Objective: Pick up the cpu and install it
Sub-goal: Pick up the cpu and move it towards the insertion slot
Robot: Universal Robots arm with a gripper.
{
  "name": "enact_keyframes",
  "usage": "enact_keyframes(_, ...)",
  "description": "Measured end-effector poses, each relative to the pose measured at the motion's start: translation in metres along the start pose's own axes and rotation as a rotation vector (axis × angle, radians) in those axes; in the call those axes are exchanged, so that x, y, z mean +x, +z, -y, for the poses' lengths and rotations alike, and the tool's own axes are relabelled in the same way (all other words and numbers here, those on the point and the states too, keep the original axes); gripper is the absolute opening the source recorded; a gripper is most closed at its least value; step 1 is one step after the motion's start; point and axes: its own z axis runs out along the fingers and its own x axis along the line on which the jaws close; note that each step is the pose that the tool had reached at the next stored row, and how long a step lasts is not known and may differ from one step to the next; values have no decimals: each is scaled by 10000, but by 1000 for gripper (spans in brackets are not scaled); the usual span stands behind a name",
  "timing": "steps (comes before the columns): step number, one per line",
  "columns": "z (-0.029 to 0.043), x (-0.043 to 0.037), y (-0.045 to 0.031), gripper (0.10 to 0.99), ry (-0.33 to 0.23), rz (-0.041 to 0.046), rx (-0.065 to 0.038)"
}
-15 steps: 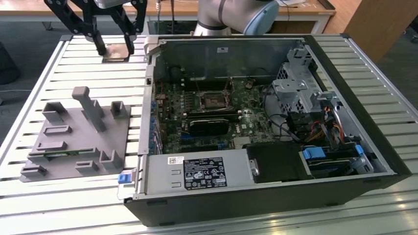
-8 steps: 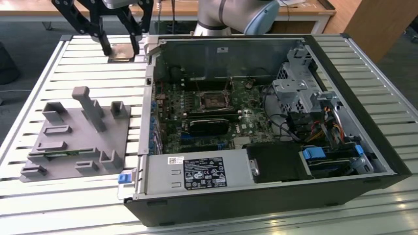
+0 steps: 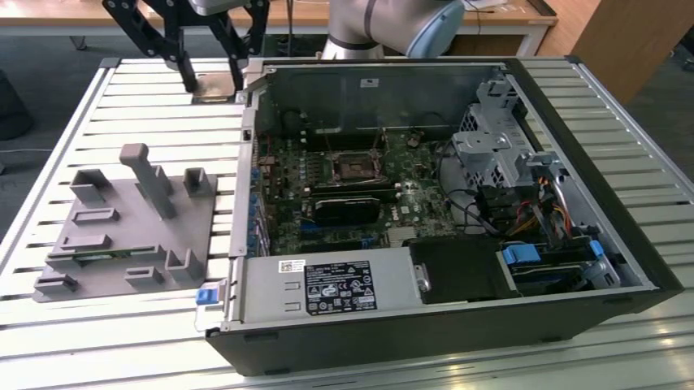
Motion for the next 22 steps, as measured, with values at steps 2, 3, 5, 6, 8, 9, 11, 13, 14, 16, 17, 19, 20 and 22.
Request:
enact_keyframes(2,0,-37,2,529,1,4,0)
enact_keyframes(3,0,-61,3,529,0,7,0)
enact_keyframes(5,-3,-131,5,529,0,15,1)
enact_keyframes(6,-5,-170,6,529,-1,19,1)
enact_keyframes(8,-7,-235,10,529,-1,36,0)
enact_keyframes(9,-9,-267,12,529,-1,46,0)
enact_keyframes(11,-15,-329,15,529,-3,69,0)
enact_keyframes(13,-19,-375,19,529,-4,93,0)
enact_keyframes(14,-21,-399,20,529,-4,104,0)
enact_keyframes(16,-23,-438,22,529,-4,124,1)
enact_keyframes(17,-24,-458,23,529,-5,132,1)
enact_keyframes(19,-25,-494,27,529,-5,149,0)
enact_keyframes(20,-26,-512,28,529,-4,157,1)
enact_keyframes(22,-28,-545,31,529,-6,176,0)
